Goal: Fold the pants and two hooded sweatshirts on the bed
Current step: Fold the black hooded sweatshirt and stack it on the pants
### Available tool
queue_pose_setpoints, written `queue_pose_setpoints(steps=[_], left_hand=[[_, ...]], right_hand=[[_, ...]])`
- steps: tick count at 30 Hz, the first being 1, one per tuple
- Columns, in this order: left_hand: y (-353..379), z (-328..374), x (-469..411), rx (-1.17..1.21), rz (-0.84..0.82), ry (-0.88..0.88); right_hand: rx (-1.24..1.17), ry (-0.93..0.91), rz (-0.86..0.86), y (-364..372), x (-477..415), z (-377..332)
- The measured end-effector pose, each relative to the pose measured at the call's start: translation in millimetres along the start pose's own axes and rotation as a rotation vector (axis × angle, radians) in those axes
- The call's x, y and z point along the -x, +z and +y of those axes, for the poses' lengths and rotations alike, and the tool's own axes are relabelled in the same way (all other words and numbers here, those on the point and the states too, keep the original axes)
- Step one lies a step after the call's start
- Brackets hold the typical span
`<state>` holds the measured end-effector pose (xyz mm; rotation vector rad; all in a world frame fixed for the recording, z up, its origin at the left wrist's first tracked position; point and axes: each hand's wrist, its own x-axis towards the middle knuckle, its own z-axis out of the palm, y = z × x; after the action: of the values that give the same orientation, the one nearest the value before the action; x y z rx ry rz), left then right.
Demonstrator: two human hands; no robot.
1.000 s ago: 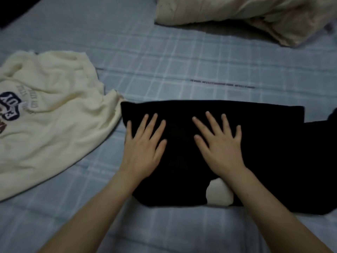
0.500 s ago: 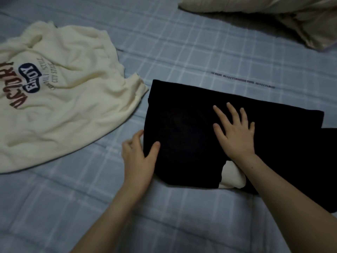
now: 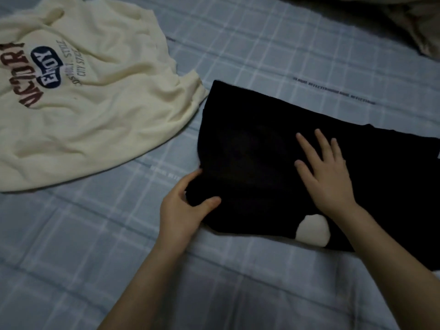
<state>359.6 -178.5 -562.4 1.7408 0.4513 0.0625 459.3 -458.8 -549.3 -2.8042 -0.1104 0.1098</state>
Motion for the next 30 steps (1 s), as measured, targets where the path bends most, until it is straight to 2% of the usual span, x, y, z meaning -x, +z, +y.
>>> queue_pose_setpoints(steps=[9, 13, 15, 20, 25, 30], left_hand=[[2.8, 11.2, -24.0, -0.005, -0.126, -0.166], [22.0, 22.0, -24.3, 0.105, -0.249, -0.026], [17.1, 22.1, -24.3, 0.159, -0.247, 0.018], [-18.5, 16.2, -4.2, 0.165, -0.218, 0.069], [-92.7, 8.7, 11.7, 0.092, -0.061, 0.090], [-145.2, -23.8, 25.6, 0.074, -0.238, -0.018]], right_hand=[[-0.014, 0.023, 0.012, 3.5, -6.6, -2.2], [-0.028, 0.029, -0.021, -0.2, -7.9, -4.5], [-0.028, 0.034, -0.046, -3.0, -3.8, -4.9], [-0.039, 0.008, -0.098, -8.3, 13.9, -22.3], [-0.135, -0.004, -0.133, 9.3, 50.9, -85.0], [0.051, 0.003, -0.096, 50.6, 83.3, -142.0]])
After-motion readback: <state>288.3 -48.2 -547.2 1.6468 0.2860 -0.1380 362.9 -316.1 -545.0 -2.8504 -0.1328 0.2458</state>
